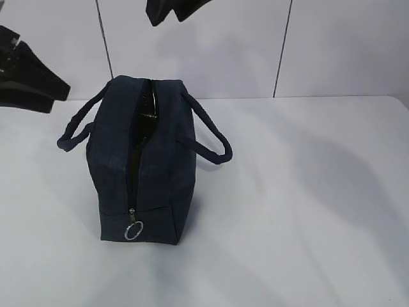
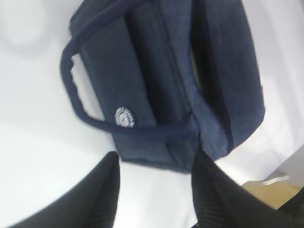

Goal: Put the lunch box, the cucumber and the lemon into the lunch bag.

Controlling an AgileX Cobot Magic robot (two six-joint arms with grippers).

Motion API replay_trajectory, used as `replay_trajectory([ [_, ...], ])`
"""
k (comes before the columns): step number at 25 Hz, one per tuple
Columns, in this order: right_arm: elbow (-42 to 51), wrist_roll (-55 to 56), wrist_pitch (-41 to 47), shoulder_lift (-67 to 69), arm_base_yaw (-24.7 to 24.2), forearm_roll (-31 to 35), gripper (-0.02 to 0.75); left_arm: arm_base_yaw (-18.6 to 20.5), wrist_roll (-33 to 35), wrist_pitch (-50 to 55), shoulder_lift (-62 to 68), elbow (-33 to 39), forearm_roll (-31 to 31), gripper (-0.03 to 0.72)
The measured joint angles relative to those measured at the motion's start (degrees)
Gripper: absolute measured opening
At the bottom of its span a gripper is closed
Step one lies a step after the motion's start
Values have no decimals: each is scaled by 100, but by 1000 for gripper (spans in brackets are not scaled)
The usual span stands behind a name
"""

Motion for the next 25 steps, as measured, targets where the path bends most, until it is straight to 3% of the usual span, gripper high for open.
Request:
replay_trajectory([
  [7, 164, -133, 3, -400, 0, 252, 281, -37, -1019, 130, -765, -161, 1455, 335],
  [15, 1415, -286, 12, -1117, 95, 403, 281, -392, -2029, 233, -1627, -161, 2874, 274],
  [19, 2012, -309, -83, -1539, 244, 332, 281, -461, -2281, 256, -1950, -161, 3121, 239],
  [25, 3348, -360, -1317, -2445, 480, 271, 281, -475, -2436, 268, -2323, 165, 3162, 209],
])
